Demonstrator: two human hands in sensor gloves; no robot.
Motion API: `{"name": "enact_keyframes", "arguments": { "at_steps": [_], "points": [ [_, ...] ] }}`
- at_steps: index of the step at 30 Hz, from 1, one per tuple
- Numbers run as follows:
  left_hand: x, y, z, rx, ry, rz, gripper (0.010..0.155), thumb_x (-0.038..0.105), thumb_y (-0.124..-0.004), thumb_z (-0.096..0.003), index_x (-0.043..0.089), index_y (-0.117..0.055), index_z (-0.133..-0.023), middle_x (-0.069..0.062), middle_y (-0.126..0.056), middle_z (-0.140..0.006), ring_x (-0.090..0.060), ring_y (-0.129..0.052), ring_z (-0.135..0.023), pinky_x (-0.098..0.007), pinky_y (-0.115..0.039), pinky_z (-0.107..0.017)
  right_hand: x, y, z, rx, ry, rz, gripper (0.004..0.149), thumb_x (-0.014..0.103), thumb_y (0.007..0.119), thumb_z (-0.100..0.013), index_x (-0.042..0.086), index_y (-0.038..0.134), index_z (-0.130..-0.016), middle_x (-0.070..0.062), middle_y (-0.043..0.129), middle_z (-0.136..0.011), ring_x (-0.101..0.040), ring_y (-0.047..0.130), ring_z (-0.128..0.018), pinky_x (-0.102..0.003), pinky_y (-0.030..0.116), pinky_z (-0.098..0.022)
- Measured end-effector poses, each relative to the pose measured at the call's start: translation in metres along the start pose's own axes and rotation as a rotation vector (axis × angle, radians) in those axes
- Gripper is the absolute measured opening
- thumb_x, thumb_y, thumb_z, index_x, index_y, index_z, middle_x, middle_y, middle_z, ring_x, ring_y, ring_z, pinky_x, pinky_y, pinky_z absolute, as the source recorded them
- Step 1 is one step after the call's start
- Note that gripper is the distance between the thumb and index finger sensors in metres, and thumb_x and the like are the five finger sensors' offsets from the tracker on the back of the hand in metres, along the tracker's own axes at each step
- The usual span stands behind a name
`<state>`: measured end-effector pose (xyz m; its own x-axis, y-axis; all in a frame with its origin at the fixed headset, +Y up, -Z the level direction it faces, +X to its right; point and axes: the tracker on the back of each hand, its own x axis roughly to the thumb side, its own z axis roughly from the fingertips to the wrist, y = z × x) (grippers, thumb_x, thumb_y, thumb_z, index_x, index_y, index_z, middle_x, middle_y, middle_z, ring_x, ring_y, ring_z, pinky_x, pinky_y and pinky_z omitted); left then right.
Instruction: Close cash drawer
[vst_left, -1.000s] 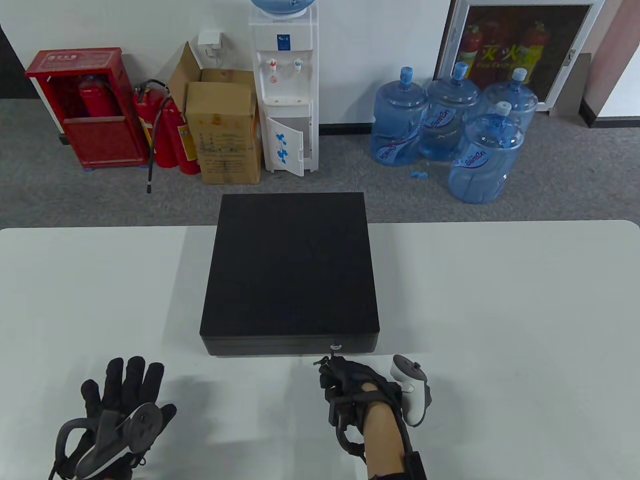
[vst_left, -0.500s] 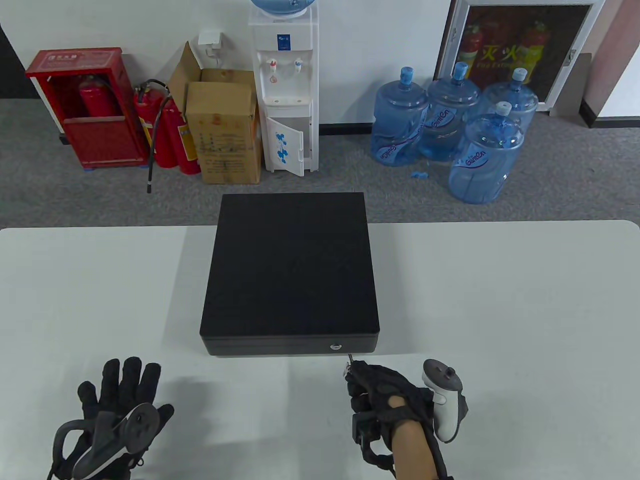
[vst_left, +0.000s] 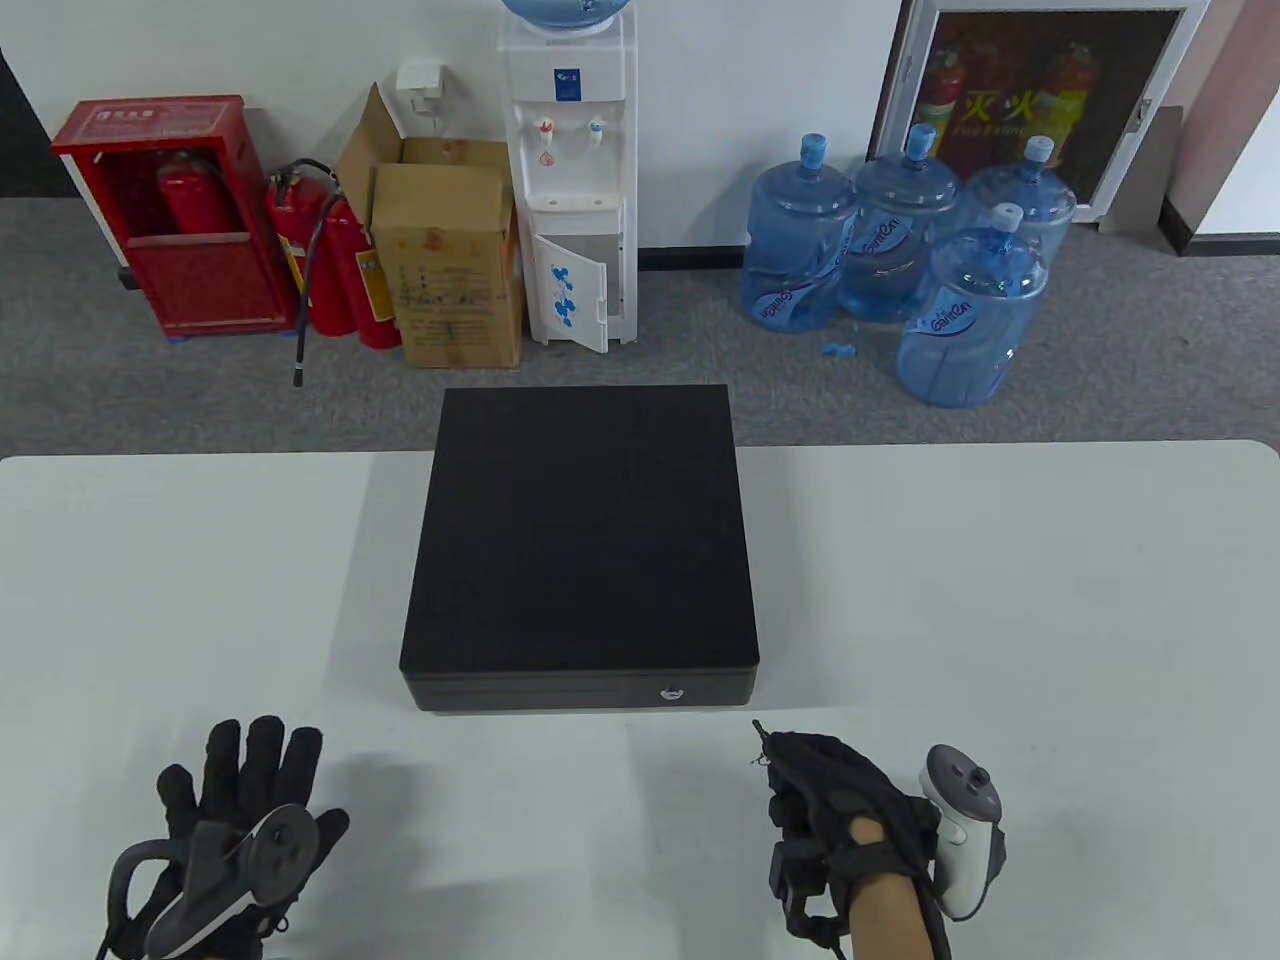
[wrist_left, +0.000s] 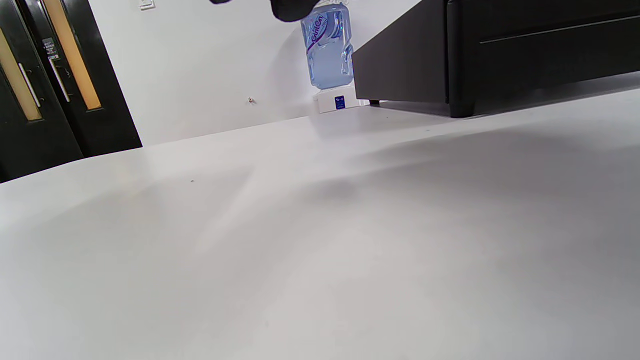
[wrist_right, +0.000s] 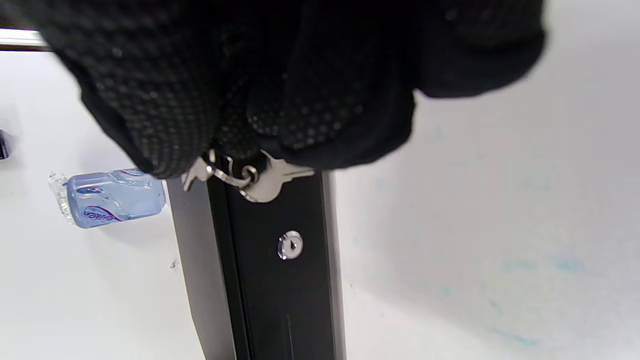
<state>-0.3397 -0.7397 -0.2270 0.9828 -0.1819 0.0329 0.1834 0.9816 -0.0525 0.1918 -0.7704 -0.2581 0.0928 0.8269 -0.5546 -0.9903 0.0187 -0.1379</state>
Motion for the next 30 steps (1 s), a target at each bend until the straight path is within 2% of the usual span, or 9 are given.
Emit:
{"name": "enact_keyframes", "arguments": {
  "at_steps": [2, 11, 21, 24, 30],
  "points": [
    [0.0, 0.0, 0.0, -0.004, -0.001, 0.002, 0.082, 0.07, -0.043, -0.0501, 0.032, -0.022, -0.119, -0.012, -0.029, -0.13, -0.046, -0.024, -0.119, -0.076, -0.031, -0.075, 0.002, -0.005, 0.001, -0.037, -0.032, 0.034, 0.042, 0.049, 0.093, -0.032, 0.031, 0.092, -0.07, 0.001, 0.097, -0.067, -0.012, 0.102, -0.031, -0.034, 0.089, -0.028],
    [0.001, 0.0, 0.0, -0.009, 0.004, -0.003, 0.082, 0.07, -0.043, -0.0501, 0.032, -0.022, -0.119, -0.012, -0.029, -0.131, -0.046, -0.024, -0.12, -0.076, -0.03, -0.075, 0.007, -0.039, 0.014, -0.347, -0.176, 0.197, 0.038, 0.045, 0.089, -0.036, 0.03, 0.094, -0.071, -0.001, 0.097, -0.069, -0.014, 0.103, -0.032, -0.035, 0.089, -0.029],
    [0.003, 0.0, -0.001, -0.019, 0.003, -0.004, 0.082, 0.07, -0.043, -0.0501, 0.032, -0.022, -0.119, -0.012, -0.029, -0.131, -0.046, -0.024, -0.12, -0.075, -0.03, -0.075, 0.008, -0.058, 0.027, -0.636, -0.194, 0.322, 0.039, 0.042, 0.087, -0.037, 0.025, 0.095, -0.071, -0.003, 0.1, -0.064, -0.014, 0.103, -0.027, -0.034, 0.09, -0.025],
    [0.003, 0.0, -0.001, -0.022, 0.001, -0.003, 0.082, 0.07, -0.043, -0.0501, 0.032, -0.022, -0.119, -0.012, -0.029, -0.131, -0.046, -0.024, -0.119, -0.075, -0.03, -0.075, 0.006, -0.062, 0.025, -0.698, -0.193, 0.369, 0.039, 0.042, 0.086, -0.037, 0.024, 0.095, -0.071, -0.003, 0.099, -0.064, -0.014, 0.103, -0.026, -0.034, 0.09, -0.025],
    [0.002, 0.0, -0.001, -0.024, 0.005, -0.002, 0.082, 0.07, -0.043, -0.0501, 0.032, -0.022, -0.119, -0.012, -0.029, -0.131, -0.046, -0.024, -0.12, -0.076, -0.03, -0.075, -0.005, -0.075, 0.021, -0.709, -0.117, 0.314, 0.039, 0.04, 0.084, -0.038, 0.023, 0.093, -0.072, -0.004, 0.098, -0.064, -0.013, 0.102, -0.025, -0.033, 0.089, -0.024]
  ]
}}
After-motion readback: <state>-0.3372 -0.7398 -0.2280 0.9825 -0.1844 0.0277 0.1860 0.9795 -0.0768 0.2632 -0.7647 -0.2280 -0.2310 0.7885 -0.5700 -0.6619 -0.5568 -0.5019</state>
